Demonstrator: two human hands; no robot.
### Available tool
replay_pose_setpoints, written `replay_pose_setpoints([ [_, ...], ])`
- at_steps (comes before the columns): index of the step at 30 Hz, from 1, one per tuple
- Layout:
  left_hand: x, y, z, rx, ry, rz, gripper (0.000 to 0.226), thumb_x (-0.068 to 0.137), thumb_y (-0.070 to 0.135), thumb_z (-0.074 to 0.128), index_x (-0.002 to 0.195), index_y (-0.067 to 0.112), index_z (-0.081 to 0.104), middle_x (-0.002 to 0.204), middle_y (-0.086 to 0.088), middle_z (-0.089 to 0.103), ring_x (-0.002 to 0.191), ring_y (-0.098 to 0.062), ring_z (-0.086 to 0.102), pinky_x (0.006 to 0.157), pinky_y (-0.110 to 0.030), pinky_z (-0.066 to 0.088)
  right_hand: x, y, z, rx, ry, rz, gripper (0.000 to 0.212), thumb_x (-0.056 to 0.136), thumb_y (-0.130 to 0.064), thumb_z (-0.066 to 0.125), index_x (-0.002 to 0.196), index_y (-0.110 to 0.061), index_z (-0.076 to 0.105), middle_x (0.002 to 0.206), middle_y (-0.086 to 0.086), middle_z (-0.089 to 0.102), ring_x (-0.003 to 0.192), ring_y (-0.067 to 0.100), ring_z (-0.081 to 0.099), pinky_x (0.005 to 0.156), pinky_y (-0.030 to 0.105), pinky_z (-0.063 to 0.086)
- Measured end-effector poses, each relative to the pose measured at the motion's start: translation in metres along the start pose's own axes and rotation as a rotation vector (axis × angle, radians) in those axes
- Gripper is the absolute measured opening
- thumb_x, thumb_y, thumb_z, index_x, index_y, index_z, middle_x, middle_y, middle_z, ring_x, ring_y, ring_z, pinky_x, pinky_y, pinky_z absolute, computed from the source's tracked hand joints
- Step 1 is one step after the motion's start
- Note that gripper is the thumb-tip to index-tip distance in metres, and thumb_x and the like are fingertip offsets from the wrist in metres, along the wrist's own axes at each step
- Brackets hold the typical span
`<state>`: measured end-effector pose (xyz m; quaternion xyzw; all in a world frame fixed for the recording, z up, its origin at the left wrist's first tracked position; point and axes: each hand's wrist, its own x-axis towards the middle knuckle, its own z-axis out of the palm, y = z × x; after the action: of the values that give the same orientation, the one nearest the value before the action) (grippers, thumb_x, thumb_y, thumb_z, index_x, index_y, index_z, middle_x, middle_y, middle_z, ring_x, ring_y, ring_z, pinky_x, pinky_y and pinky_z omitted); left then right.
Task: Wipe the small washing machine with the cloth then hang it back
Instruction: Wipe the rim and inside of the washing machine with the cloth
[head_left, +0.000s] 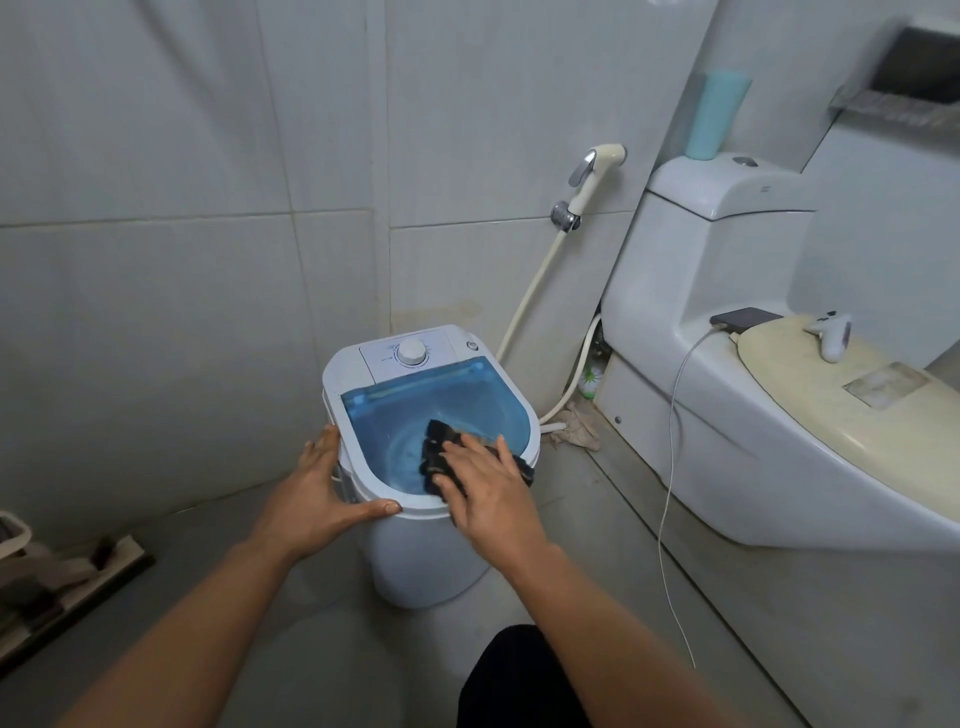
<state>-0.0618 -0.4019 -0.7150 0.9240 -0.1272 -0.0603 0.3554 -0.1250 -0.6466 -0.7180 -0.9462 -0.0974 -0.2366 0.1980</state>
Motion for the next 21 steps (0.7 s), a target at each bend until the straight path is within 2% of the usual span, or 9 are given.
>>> replay_pose_setpoints([
  [7,0.000,0.004,0.000,-0.021,0.006,-0.024,0.157,0.038,0.103,0.063,0.166,0.033,0.006,0.174,0.011,0.010,0.161,-0.020,0.007,0.128,-0.048,0.024,0.029,0.034,-0.013,0.020,-0.026,0.225,0.037,0.103,-0.035,0.051,0.135,-0.019,0.062,0.145,-0.001,0.058,0.143,0.020,0.043,0.126,0.047,0.012],
  [11,0.000,0.003,0.001,-0.039,0.014,-0.029,0.157,0.038,0.102,0.066,0.166,0.033,0.007,0.174,0.011,0.010,0.161,-0.018,0.006,0.129,-0.047,0.023,0.056,0.048,-0.012,0.045,0.007,0.357,0.034,0.103,-0.032,0.051,0.130,-0.016,0.065,0.141,0.005,0.061,0.136,0.026,0.050,0.119,0.056,0.026],
  [14,0.001,0.000,0.002,-0.051,0.017,-0.031,0.156,0.039,0.101,0.068,0.166,0.033,0.008,0.173,0.012,0.010,0.161,-0.016,0.005,0.129,-0.047,0.023,0.085,0.053,-0.008,0.027,-0.008,0.427,0.034,0.103,-0.034,0.048,0.125,-0.015,0.066,0.133,0.008,0.064,0.124,0.030,0.056,0.109,0.055,0.037],
  [18,0.002,-0.002,0.004,-0.062,0.020,-0.026,0.154,0.042,0.099,0.071,0.166,0.034,0.007,0.174,0.014,0.009,0.161,-0.014,0.004,0.129,-0.047,0.023,0.116,0.048,0.010,-0.060,-0.024,0.381,0.033,0.103,-0.034,0.045,0.115,-0.014,0.068,0.125,0.005,0.067,0.121,0.029,0.056,0.106,0.051,0.036],
  [21,0.001,0.000,0.002,-0.073,0.012,-0.030,0.152,0.045,0.095,0.075,0.166,0.034,0.005,0.173,0.014,0.006,0.161,-0.015,0.003,0.129,-0.048,0.023,0.129,0.029,0.029,-0.077,-0.081,0.321,0.039,0.104,-0.036,0.042,0.124,-0.012,0.066,0.135,0.007,0.064,0.132,0.030,0.049,0.114,0.052,0.030],
])
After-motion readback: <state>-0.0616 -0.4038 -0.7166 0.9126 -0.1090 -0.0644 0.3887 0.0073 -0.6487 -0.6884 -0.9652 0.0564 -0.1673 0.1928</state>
